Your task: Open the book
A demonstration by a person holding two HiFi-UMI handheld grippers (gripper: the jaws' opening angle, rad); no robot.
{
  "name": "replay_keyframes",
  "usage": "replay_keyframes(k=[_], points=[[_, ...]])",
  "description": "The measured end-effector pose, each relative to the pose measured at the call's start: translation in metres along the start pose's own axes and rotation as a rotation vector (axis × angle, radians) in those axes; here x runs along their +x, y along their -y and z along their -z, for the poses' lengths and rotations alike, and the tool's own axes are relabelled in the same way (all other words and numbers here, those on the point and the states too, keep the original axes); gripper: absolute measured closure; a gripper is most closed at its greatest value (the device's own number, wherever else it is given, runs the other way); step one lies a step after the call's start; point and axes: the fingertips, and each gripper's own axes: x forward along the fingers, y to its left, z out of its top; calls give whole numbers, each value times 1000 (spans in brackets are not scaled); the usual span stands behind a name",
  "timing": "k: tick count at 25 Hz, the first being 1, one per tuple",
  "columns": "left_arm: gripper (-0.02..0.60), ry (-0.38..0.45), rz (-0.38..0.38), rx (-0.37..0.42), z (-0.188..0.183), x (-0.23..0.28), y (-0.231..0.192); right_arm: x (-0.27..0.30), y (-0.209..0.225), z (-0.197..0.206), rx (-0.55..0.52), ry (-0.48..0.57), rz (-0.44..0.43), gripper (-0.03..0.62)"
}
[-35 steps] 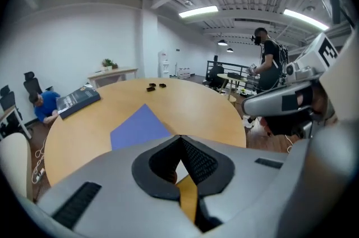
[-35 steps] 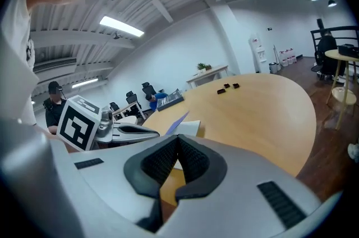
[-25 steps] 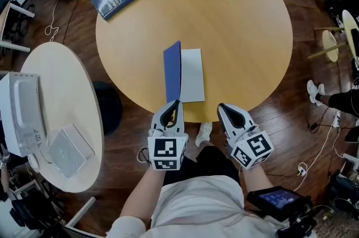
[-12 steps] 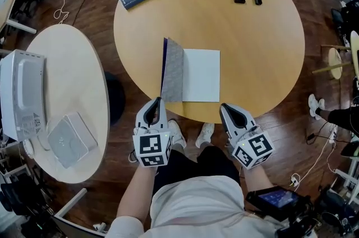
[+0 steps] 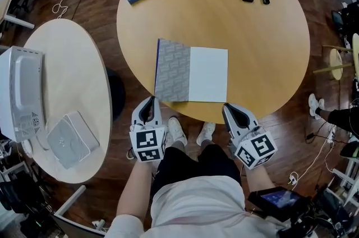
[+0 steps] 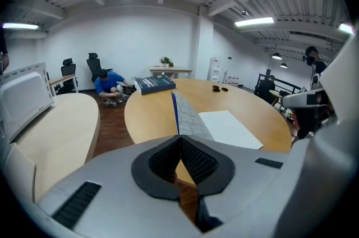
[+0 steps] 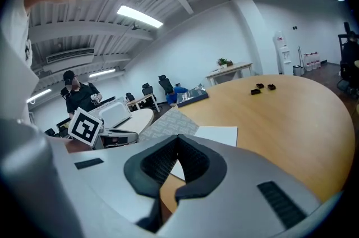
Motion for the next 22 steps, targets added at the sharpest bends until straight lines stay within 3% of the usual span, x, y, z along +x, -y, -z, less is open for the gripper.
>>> replay_keyframes(k=[9, 22], points=[[571, -59, -14, -40, 37, 21, -28, 13, -4, 14, -8, -45, -1, 597], [571, -82, -14, -81, 70, 42, -40, 18, -17, 31, -15, -98, -27, 597]])
